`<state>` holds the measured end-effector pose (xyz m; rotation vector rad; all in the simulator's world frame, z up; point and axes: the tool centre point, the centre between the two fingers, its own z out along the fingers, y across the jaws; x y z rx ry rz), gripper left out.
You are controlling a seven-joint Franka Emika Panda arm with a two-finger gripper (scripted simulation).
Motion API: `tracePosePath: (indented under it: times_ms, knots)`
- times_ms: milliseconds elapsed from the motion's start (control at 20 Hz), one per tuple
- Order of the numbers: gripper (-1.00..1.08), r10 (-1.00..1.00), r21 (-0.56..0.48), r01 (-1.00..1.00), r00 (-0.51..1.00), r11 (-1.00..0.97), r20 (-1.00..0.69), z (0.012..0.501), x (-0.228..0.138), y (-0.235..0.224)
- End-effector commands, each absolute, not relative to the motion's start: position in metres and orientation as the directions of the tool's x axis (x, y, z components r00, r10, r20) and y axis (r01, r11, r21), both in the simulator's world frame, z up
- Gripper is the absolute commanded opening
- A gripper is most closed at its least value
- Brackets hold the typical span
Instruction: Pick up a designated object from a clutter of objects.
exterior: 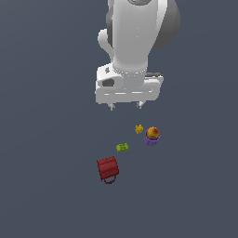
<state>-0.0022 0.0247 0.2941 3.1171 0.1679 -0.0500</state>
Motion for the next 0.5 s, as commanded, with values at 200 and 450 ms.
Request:
tracePosePath:
  times_ms: [200,450]
  knots:
    - [1.00,0.225,0.019,0.225,0.974,-0.974,-0.034,0.281,0.000,0.036]
    - [1.00,0.357,0.019,0.358,0.933,-0.933,-0.034,0.266,0.002,0.050]
